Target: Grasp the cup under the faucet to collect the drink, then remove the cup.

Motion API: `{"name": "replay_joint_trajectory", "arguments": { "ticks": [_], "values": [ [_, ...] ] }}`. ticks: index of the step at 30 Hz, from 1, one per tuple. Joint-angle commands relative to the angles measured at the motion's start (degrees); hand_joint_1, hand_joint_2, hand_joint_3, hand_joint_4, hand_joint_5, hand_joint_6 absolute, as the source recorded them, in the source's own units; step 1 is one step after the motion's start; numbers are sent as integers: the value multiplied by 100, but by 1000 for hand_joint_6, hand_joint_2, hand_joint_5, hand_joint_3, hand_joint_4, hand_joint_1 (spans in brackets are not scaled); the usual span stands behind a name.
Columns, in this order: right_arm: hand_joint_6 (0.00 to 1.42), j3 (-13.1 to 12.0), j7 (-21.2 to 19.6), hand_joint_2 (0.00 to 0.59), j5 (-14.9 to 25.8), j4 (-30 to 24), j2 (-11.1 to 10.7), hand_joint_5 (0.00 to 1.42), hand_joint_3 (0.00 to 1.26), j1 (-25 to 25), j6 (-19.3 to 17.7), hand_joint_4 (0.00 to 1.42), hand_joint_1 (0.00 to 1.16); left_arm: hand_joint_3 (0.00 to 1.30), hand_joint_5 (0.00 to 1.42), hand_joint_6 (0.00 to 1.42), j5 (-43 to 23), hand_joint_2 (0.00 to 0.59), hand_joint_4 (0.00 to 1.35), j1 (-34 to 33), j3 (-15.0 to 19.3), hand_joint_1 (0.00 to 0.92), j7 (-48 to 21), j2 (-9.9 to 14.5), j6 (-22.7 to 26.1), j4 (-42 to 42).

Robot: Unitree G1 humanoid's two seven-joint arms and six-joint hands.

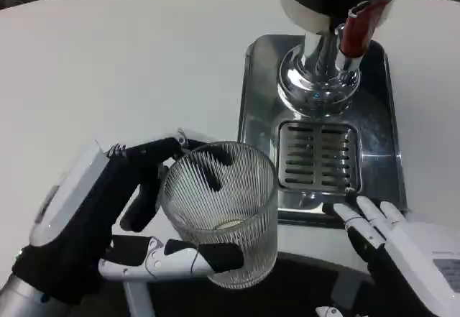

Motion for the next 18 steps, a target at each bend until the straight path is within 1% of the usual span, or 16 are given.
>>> {"name": "replay_joint_trajectory", "arguments": {
  "ticks": [1,10,14,18],
  "values": [
    [0,-49,-61,404,86,-91,55,0,96,71,-55,0,462,1061,1404,1424,20,80,1219,-90,30,523,34,-22,-15,-69],
    [0,-117,-76,404,136,-91,64,0,96,58,-86,0,462,1061,1404,1424,144,80,1219,-415,-96,523,42,-81,64,67],
    [0,-167,-48,404,159,-91,61,0,95,-18,-66,0,462,1061,1404,1424,214,80,1219,-535,-135,523,50,-112,75,145],
    [0,-253,-15,404,179,-91,48,0,90,-155,6,0,461,1061,1404,1424,367,80,1219,-812,-247,523,101,-194,114,352]
  ]
}}
